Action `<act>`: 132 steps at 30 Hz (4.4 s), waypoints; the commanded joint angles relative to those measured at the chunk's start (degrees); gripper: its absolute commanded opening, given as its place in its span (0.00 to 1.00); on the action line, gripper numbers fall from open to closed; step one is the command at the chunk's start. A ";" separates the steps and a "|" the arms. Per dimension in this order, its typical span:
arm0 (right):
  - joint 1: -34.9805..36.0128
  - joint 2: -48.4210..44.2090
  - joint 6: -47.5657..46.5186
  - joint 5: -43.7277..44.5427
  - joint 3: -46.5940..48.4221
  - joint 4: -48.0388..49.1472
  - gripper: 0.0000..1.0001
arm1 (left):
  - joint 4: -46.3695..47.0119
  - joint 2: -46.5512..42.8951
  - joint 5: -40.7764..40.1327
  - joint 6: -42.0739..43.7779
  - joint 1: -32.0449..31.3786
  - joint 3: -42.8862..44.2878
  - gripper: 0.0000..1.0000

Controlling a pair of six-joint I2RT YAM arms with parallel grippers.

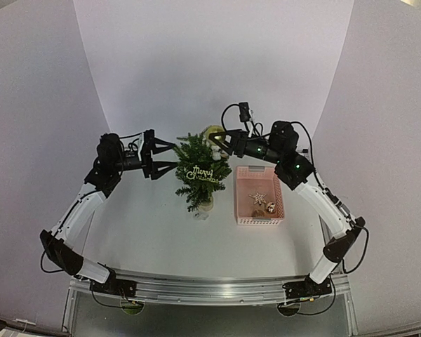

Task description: Decorate the small christmas tree

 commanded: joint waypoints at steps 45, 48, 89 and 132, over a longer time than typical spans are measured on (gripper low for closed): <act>3.47 11.02 9.12 -8.47 5.82 20.53 0.50 | 8.92 8.54 -2.73 -5.52 -5.06 11.08 0.35; 3.47 11.50 9.18 -8.84 6.47 20.54 0.50 | 8.75 8.62 -2.74 -5.52 -5.06 11.16 0.27; 1.36 2.53 5.44 -6.56 -5.91 20.44 0.87 | -8.81 0.12 -1.04 8.71 -1.81 13.64 0.00; 7.29 -0.52 -11.77 -6.41 -13.61 10.74 0.81 | -57.38 9.18 -12.04 68.64 -0.31 6.75 0.00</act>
